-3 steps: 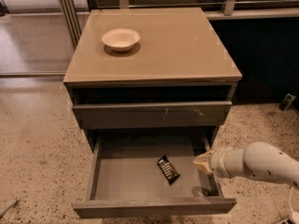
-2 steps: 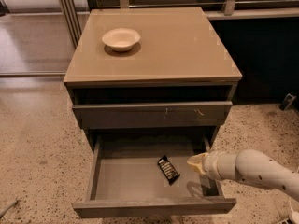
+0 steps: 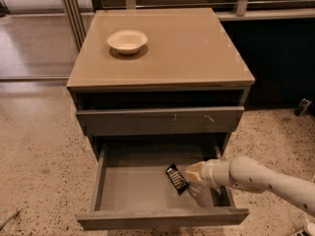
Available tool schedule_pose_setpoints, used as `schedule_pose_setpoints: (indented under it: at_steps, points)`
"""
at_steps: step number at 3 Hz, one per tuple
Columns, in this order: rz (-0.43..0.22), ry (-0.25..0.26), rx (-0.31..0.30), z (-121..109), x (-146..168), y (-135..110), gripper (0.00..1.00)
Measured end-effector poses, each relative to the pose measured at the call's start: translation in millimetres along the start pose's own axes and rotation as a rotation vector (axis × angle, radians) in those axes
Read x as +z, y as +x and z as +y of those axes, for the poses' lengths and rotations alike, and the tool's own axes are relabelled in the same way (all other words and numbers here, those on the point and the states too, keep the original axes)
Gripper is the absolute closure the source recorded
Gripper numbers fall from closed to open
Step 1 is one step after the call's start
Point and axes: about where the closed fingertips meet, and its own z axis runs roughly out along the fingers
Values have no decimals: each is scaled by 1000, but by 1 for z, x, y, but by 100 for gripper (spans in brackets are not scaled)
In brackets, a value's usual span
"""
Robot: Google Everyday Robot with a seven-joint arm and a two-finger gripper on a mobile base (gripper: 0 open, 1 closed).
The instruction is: Pick rxbar chocolate from middle drawer and place on counter
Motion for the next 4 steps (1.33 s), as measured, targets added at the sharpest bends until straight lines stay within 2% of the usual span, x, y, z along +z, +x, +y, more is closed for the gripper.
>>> schedule_pose_setpoints:
  at_steps: [1, 2, 4]
  points:
    - [14, -6, -12, 3, 0, 0, 100]
    - [54, -1, -31, 9, 5, 6, 82]
    - [104, -1, -61, 16, 28, 24, 35]
